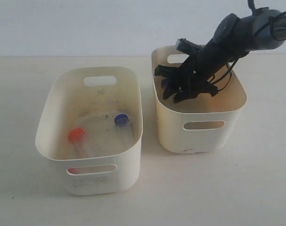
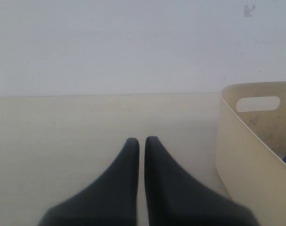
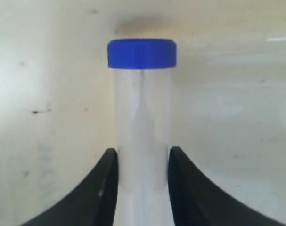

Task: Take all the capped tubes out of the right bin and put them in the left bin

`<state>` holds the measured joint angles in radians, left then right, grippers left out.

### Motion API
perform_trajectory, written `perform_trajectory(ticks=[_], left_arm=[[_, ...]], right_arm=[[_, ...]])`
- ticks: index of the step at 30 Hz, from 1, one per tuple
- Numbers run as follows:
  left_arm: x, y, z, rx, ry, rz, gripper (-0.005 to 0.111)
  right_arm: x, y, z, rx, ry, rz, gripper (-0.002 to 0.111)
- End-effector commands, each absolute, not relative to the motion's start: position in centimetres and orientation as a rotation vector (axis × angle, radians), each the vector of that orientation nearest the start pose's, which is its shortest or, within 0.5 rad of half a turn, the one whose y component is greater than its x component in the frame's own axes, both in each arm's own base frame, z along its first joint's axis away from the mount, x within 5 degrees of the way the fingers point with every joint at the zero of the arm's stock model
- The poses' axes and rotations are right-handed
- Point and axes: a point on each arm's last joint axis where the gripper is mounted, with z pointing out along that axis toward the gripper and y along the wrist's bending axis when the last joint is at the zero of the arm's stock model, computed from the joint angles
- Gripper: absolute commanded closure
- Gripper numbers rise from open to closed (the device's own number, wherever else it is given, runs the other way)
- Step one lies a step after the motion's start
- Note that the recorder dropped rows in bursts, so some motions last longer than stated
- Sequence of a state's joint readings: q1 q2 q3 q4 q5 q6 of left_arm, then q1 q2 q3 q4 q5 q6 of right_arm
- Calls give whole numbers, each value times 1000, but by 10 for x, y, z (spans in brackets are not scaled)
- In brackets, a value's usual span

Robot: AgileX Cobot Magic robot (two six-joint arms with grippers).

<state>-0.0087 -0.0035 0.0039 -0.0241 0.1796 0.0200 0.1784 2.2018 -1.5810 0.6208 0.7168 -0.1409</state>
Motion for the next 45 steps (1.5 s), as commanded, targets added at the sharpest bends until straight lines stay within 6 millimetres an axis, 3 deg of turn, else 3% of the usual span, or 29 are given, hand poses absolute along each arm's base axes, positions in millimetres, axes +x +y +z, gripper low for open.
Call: perform_trajectory(ticks=[1,13,18,21,25,28,31,34,39,42,45], left_arm=[[56,-1,198,3,1655,-19,103],[56,-1,198,3,1655,-19,103],[56,-1,198,3,1655,-19,103],[56,-1,198,3,1655,-19,103],[56,-1,198,3,1655,-19,103],[56,-1,198,3,1655,-19,103],[56,-1,198,3,1655,-19,103],[56,-1,198,3,1655,-19,103],[56,-1,198,3,1655,-19,103],[56,-1,198,3,1655,-19,103],[56,-1,198,3,1655,-19,103]], right_arm=[[445,111,162,100,2718,666,109],[435,106,216,19,2619,616,109],[417,99,277,18,2504,637,109],[396,92,313,-25,2475,624,109],[360,92,339,-20,2459,707,109],[319,101,344,-49,2416,817,109],[290,127,347,-111,2386,879,109],[276,159,338,-152,2378,925,109],[273,201,320,-142,2342,955,106],[272,223,302,-164,2375,961,89],[274,235,285,-163,2422,957,59]])
